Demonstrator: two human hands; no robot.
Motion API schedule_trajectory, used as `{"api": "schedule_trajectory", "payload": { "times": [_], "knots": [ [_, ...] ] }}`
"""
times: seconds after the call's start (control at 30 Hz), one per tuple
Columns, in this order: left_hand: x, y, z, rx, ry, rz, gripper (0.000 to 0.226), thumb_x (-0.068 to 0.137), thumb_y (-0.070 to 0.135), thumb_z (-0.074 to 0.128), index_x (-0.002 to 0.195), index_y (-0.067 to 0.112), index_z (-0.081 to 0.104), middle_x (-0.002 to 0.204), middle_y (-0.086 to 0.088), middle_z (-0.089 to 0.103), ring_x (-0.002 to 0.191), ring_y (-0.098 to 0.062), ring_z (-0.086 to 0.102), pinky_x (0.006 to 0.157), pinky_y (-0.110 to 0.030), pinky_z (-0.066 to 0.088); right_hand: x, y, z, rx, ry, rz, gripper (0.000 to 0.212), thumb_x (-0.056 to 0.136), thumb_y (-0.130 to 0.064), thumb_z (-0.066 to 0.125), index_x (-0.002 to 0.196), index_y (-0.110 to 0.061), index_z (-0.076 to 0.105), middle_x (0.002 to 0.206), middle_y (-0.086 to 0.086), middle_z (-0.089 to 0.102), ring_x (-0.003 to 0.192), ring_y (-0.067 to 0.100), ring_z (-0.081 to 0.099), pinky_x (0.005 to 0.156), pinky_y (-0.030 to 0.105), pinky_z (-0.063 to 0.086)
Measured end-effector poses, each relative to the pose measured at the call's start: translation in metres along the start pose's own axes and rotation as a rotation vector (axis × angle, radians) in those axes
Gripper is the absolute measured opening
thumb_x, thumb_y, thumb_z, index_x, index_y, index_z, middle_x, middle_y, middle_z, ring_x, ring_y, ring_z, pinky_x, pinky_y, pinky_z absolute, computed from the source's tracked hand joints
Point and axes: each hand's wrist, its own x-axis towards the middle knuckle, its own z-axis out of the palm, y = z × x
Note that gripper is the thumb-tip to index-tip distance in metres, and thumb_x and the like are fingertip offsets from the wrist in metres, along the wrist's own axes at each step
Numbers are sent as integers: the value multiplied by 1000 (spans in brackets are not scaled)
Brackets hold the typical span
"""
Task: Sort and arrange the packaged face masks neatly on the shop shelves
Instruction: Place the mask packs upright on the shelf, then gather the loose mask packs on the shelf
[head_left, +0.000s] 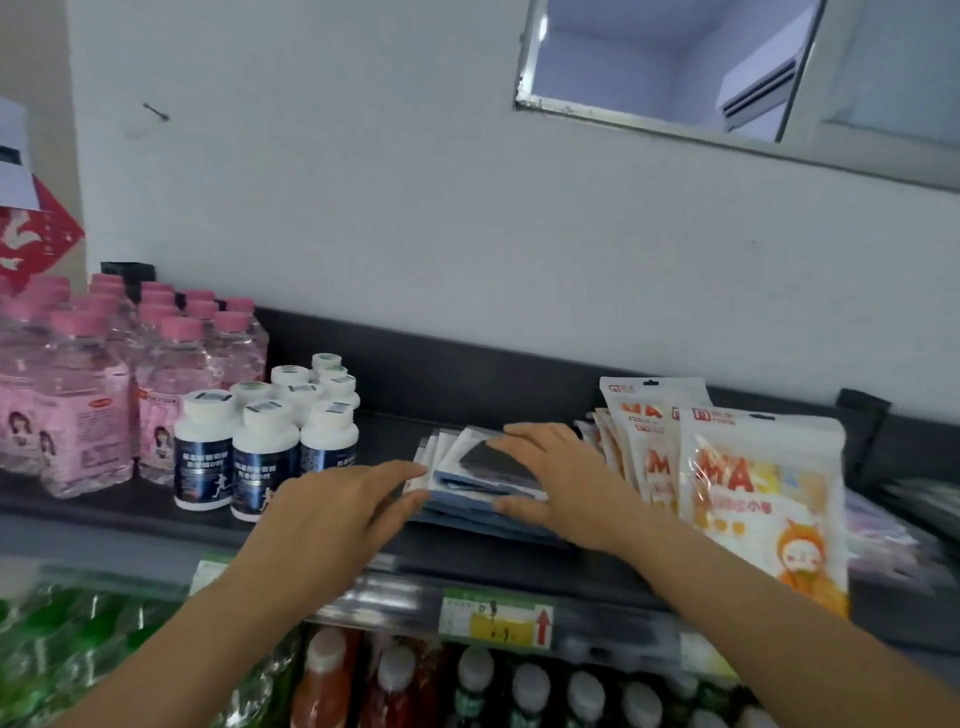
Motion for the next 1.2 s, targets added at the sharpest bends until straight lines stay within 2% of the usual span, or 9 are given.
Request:
{"api": "schedule_trajectory", "payload": {
  "times": [0.17,0.3,0.53,0.67,0.77,0.9,1.0,1.1,1.2],
  "knots": [
    [14,25,2,-62,-23,-21,48,90,61,35,117,32,61,52,19,52,43,2,47,38,-23,44,-46,2,-46,-100,307,-88,55,87,-44,56,137,-24,44,140,0,47,130,20,39,107,33,29],
    [29,48,1,-87,-65,-25,50,84,59,36,118,32,61,57,22,54,47,3,49,42,-23,43,-94,26,-79,-306,461,-112,50,85,-42,48,132,-23,46,133,4,54,124,27,49,101,41,39],
    [54,111,17,-50,-117,-33,35,82,54,45,116,48,53,72,26,57,59,0,56,49,-29,52,-218,100,-116,-521,381,61,52,84,-45,47,132,-26,41,134,5,53,124,26,45,99,46,41],
    [64,193,37,-26,-157,77,50,81,60,41,120,34,58,87,15,64,80,-15,65,58,-34,54,-302,136,-131,-572,324,191,64,72,-38,75,129,-25,49,131,6,56,119,29,54,96,48,45],
    [65,258,49,8,-157,173,44,81,58,52,113,30,64,93,9,68,83,-20,67,51,-29,50,-365,156,-144,-584,296,261,65,71,-36,77,129,-24,49,130,6,56,118,29,55,95,48,46],
    [62,334,68,-33,-225,267,41,84,58,53,115,33,62,100,11,66,92,-16,64,58,-29,45,-440,185,-159,-608,257,346,70,71,-35,77,130,-26,40,132,6,54,120,29,53,95,50,46],
    [65,380,88,-40,-221,360,45,81,62,46,106,31,65,91,10,66,83,-16,64,58,-29,51,-488,204,-164,-639,218,425,66,71,-37,77,129,-24,48,132,6,54,121,29,53,95,49,47],
    [73,427,102,-48,-239,432,35,72,49,72,98,26,68,86,6,67,76,-19,65,55,-28,52,-527,221,-163,-645,200,496,70,69,-40,77,130,-26,47,132,4,55,119,27,54,93,47,48],
    [84,468,118,-48,-257,496,41,67,44,80,100,23,71,90,4,70,78,-17,68,57,-27,54,-558,239,-162,-655,198,542,73,68,-43,77,131,-28,44,131,2,55,119,25,55,93,46,48]
  ]
}}
